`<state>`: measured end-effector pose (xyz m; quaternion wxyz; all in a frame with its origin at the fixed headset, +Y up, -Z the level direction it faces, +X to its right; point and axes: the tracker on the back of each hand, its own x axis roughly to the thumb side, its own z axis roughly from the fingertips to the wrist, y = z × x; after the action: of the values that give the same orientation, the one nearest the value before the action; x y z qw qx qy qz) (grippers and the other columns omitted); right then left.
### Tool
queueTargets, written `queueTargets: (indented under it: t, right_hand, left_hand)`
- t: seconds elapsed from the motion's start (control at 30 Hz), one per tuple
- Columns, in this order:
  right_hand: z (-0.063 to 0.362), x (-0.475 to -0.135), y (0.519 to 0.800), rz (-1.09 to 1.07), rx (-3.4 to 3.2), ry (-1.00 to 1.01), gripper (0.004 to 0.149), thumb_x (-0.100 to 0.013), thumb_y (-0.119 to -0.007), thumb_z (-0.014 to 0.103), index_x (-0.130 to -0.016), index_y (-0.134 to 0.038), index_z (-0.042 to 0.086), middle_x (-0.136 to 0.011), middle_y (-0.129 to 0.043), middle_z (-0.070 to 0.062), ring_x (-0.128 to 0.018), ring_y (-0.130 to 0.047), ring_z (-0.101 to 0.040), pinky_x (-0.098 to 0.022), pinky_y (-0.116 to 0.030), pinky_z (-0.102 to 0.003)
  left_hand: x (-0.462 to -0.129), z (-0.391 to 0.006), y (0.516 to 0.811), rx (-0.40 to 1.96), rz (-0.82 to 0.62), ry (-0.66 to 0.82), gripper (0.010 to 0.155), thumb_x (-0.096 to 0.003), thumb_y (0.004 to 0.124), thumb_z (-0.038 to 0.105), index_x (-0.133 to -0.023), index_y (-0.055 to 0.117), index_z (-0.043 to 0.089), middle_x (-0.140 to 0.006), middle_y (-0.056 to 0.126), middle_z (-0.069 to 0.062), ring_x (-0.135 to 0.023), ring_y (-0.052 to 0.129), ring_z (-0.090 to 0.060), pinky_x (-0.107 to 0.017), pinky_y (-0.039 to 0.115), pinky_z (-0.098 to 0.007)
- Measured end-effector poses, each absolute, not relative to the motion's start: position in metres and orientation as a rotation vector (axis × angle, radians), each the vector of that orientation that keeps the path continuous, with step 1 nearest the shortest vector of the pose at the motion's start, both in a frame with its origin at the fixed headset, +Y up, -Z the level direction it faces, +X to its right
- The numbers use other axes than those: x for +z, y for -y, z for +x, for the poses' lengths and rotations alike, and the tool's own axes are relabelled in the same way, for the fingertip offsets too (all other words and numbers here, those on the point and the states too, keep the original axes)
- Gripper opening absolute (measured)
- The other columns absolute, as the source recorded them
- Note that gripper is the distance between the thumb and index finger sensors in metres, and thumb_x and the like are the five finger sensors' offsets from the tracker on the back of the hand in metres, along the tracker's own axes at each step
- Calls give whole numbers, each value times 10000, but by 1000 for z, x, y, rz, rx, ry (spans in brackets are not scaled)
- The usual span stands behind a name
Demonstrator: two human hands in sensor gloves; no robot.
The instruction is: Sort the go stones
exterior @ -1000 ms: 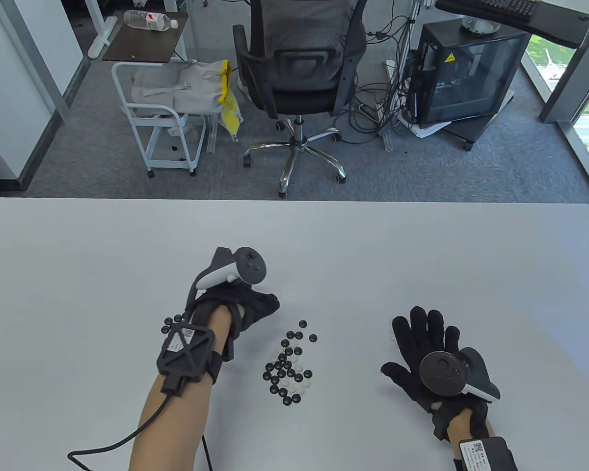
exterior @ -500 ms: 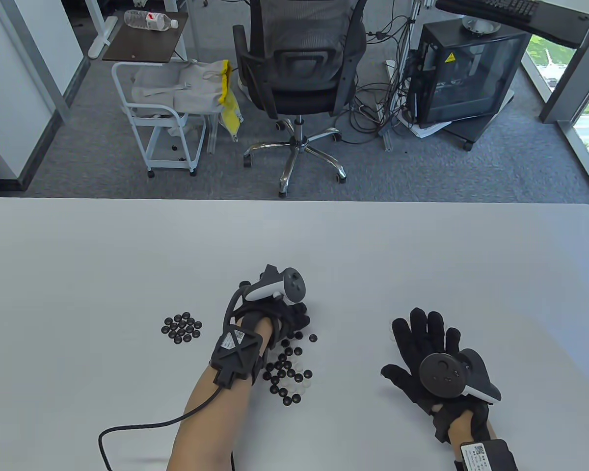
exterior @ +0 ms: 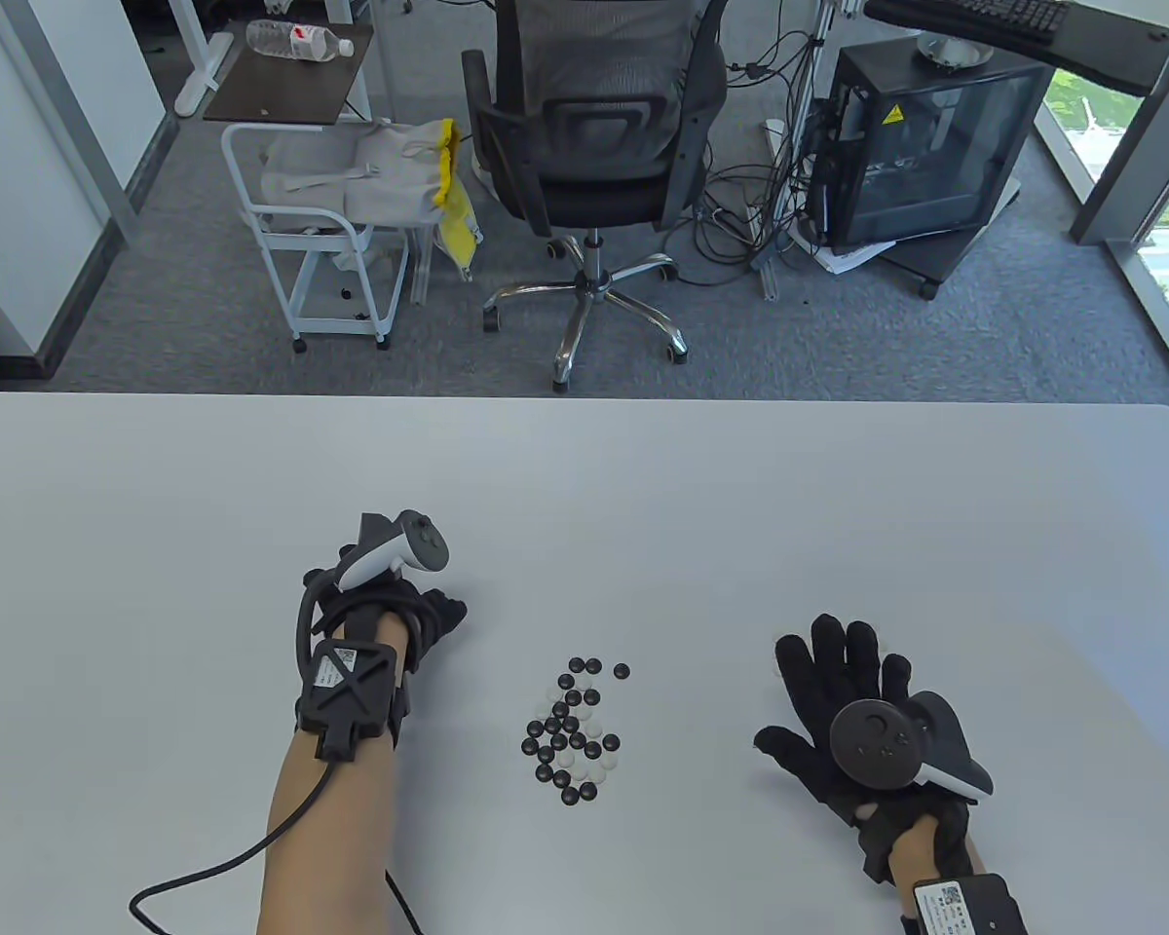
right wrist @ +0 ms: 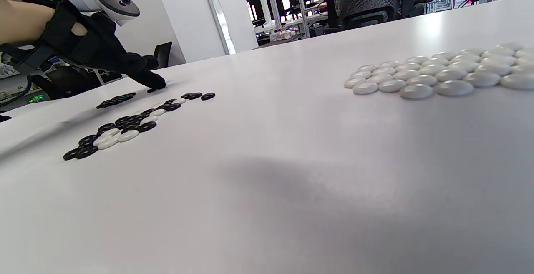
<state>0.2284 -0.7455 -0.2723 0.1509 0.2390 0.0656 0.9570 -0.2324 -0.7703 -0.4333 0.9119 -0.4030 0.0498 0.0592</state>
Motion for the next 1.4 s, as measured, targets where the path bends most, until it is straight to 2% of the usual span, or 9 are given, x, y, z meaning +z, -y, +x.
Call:
queueTargets:
  t: [0.3,0.63,0.73,0.83,0.97,1.07,1.2,1.4]
  right_hand:
    - [230,-273,745,664,2738,-196,857,-589,-510,526,-1146,-151,-16,-1079,19,-441,-913,42,-676,-556,-99,-891]
    - [232,-274,747,645,2736,-203,857,-590,-509,526,-1146,-148,-17,-1077,20,-443,-912,41,-675,-558,-98,-889]
    - [232,-274,746,647,2737,-202,857,-590,-510,526,-1146,-149,-18,-1077,20,-443,-912,42,-676,-559,-98,-888]
    - [232,-274,746,650,2737,-200,857,-590,-510,526,-1146,-149,-17,-1078,21,-442,-912,41,-676,-558,-98,-889]
    - [231,-274,746,655,2739,-201,857,-590,-510,526,-1146,-149,-18,-1077,20,-443,-912,42,-676,-558,-98,-888]
    - [231,-274,747,656,2740,-204,857,-591,-510,525,-1146,-150,-19,-1077,21,-443,-913,41,-674,-559,-100,-889]
    - [230,-273,746,659,2737,-205,857,-592,-514,524,-1146,-150,-20,-1076,22,-444,-911,42,-676,-559,-101,-889]
    - [230,-273,746,667,2730,-201,858,-591,-511,525,-1147,-153,-21,-1077,20,-444,-911,41,-677,-559,-102,-890]
  left_hand:
    - [-428,-257,770,134,-834,-159,712,-469,466,573,-1145,471,348,-1089,-196,-166,-904,-240,-490,-498,-72,-793]
    - [-424,-263,765,113,-851,-168,724,-465,475,577,-1150,468,344,-1089,-188,-173,-908,-229,-492,-496,-67,-791]
    - [-424,-256,756,133,-821,-124,724,-467,476,577,-1153,451,347,-1090,-190,-180,-909,-230,-493,-496,-67,-792]
    - [-423,-238,744,154,-803,-24,716,-475,486,575,-1149,505,335,-1110,-157,-186,-913,-213,-499,-500,-55,-794]
    - [-416,-192,726,108,-788,179,693,-483,505,572,-1121,619,325,-1143,-73,-200,-930,-158,-514,-506,-18,-797]
    - [-407,-153,721,71,-775,320,681,-487,512,568,-1111,641,328,-1150,-47,-203,-938,-138,-518,-512,-1,-798]
    - [-396,-105,730,67,-801,464,679,-488,513,566,-1114,628,330,-1146,-45,-206,-937,-133,-517,-513,8,-799]
    - [-395,-62,752,34,-823,535,676,-487,504,562,-1131,537,358,-1122,-97,-207,-924,-156,-515,-510,-3,-800]
